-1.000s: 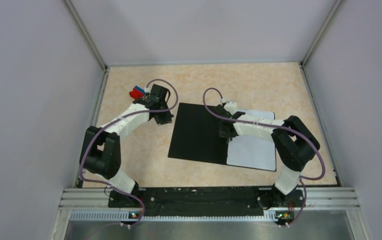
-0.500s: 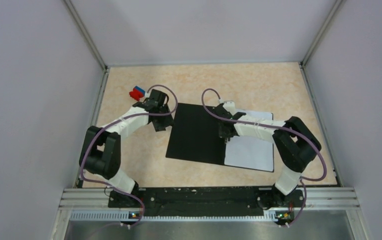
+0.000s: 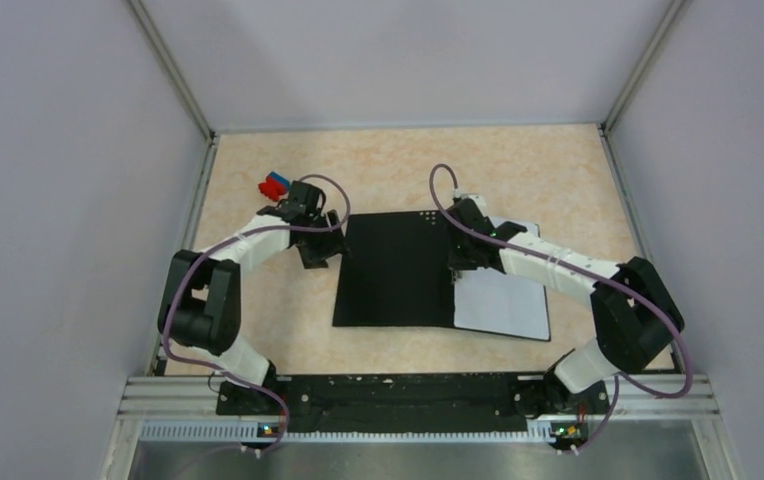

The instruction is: Put the files into the folder

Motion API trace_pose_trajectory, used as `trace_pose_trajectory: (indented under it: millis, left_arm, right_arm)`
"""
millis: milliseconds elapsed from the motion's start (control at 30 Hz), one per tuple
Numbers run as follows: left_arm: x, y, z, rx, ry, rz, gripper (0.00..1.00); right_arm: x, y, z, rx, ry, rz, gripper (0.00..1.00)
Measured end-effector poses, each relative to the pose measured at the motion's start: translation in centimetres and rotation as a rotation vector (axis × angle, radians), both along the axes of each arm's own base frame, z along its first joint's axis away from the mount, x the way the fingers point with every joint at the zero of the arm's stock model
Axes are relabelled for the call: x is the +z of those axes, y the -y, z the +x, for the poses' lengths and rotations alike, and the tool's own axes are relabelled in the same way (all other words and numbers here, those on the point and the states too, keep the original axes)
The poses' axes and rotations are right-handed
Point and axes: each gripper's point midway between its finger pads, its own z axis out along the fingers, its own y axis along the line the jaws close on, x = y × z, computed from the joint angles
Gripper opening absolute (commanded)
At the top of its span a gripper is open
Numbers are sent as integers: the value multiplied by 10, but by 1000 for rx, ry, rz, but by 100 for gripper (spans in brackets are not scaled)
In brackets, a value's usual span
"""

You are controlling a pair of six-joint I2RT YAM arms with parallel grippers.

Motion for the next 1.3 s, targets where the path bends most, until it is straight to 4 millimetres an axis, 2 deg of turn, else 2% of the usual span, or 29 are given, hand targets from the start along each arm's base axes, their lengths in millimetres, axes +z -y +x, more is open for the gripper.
trace_pose_trajectory:
  millis: [167, 367, 633, 733, 1000, 1167, 1300]
  left_arm:
    - [2, 0, 1, -20, -5, -79, 79]
    - [7, 10, 1, -46, -1, -185, 82]
    - [9, 26, -10, -64, -33, -312, 84]
    - [10, 23, -8, -54, -28, -309, 84]
    - [12, 1, -8, -5, -9, -221, 85]
    - [9, 2, -9, -10, -20, -239, 86]
    - [-1, 6, -15, -16, -48, -263, 86]
  right_arm:
    - [10, -3, -2, 18, 8, 36, 0]
    - [12, -4, -4, 30, -4, 58, 0]
    - [12, -3, -4, 31, -10, 65, 0]
    - [13, -3, -4, 30, -10, 69, 0]
    - [13, -5, -5, 38, -18, 80, 0]
    - [13, -6, -6, 41, -22, 85, 0]
    - [13, -7, -7, 40, -26, 92, 0]
